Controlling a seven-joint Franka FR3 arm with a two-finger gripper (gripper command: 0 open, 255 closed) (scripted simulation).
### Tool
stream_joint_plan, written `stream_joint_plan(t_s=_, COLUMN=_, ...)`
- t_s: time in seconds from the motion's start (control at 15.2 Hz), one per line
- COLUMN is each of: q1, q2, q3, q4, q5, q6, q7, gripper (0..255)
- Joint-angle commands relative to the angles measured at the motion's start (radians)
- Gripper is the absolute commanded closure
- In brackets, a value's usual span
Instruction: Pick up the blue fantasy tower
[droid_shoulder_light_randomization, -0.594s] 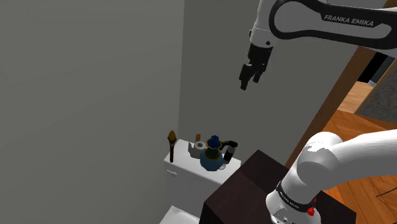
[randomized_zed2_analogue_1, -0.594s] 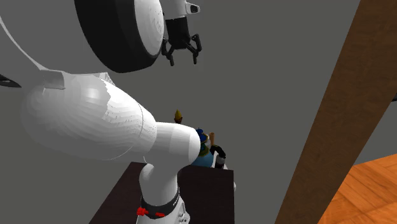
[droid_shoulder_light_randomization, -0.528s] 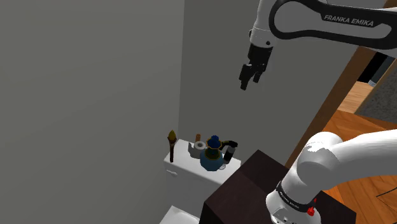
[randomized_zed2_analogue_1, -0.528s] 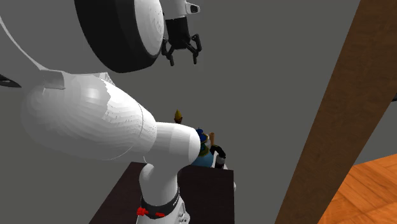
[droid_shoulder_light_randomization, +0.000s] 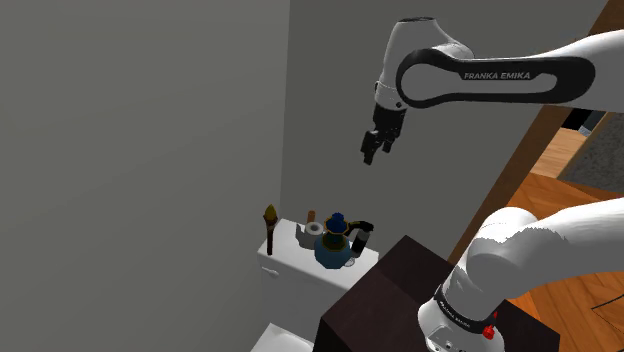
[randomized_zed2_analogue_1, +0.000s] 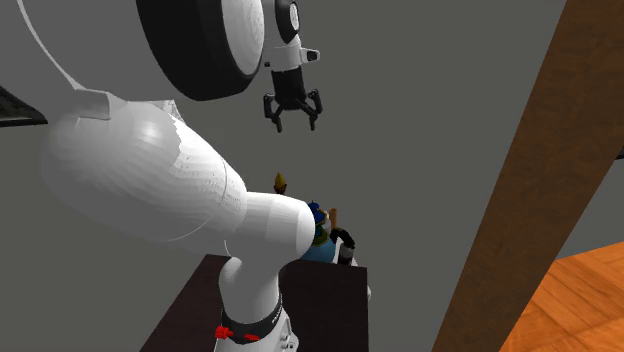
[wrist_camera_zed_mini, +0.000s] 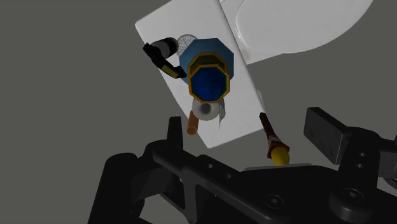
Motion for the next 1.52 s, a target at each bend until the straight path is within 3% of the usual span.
stream_joint_plan(t_s=0.0, q1=-0.002, q2=0.017, q3=-0.006, q4=-0.059, q5=-0.006, q6=0.080, q7=0.002, gripper=0)
stream_joint_plan(t_s=0.73, q1=-0.029, q2=0.298, q3=-0.037, q4=-0.215, q5=-0.059, q6=0.522, q7=0.020, gripper=0)
stream_joint_plan(t_s=1.32, q1=-0.067, q2=0.670, q3=-0.049, q4=-0.193, q5=-0.145, q6=0.876, q7=0.073, gripper=0)
stream_joint_plan(t_s=1.45, q1=-0.070, q2=0.716, q3=-0.052, q4=-0.186, q5=-0.163, q6=0.915, q7=0.087, gripper=0)
